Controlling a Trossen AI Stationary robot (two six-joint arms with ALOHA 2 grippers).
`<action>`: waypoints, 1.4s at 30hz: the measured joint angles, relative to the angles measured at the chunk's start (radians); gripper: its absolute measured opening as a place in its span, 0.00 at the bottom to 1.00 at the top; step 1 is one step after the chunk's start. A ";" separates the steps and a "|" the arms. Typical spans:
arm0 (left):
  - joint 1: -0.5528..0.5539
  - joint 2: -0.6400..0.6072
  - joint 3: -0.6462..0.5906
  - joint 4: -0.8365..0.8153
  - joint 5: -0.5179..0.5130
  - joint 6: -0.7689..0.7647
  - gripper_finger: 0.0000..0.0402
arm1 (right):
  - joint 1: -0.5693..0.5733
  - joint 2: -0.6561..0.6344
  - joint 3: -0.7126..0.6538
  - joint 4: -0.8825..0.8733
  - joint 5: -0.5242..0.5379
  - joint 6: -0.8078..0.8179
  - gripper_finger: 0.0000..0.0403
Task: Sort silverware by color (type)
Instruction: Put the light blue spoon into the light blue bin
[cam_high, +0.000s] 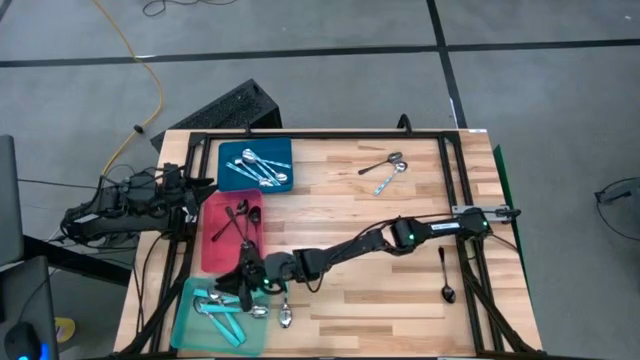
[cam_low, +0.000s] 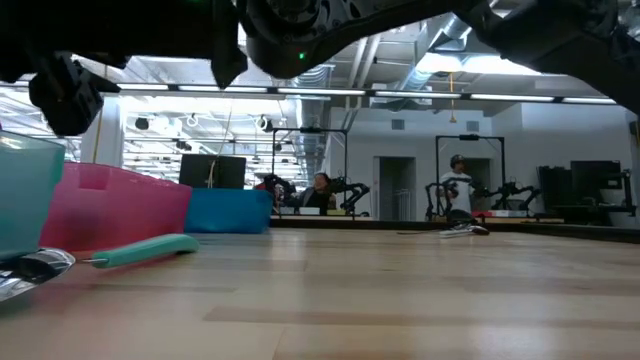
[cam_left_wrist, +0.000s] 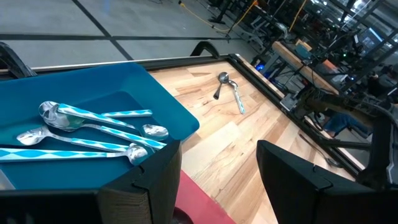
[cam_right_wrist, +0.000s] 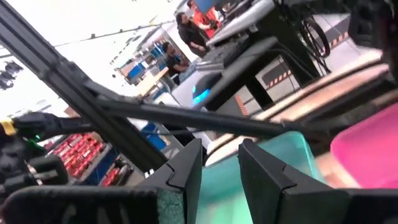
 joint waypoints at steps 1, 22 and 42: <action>0.000 0.000 0.000 0.000 0.000 0.000 0.48 | -0.002 -0.009 0.000 -0.006 0.000 -0.001 0.32; 0.000 0.000 0.000 -0.001 0.000 0.000 0.48 | -0.025 -0.405 0.002 -0.906 0.122 -0.016 0.32; 0.000 0.000 0.000 -0.007 0.000 0.000 0.48 | 0.168 -0.422 -0.122 -1.181 0.320 -0.025 0.30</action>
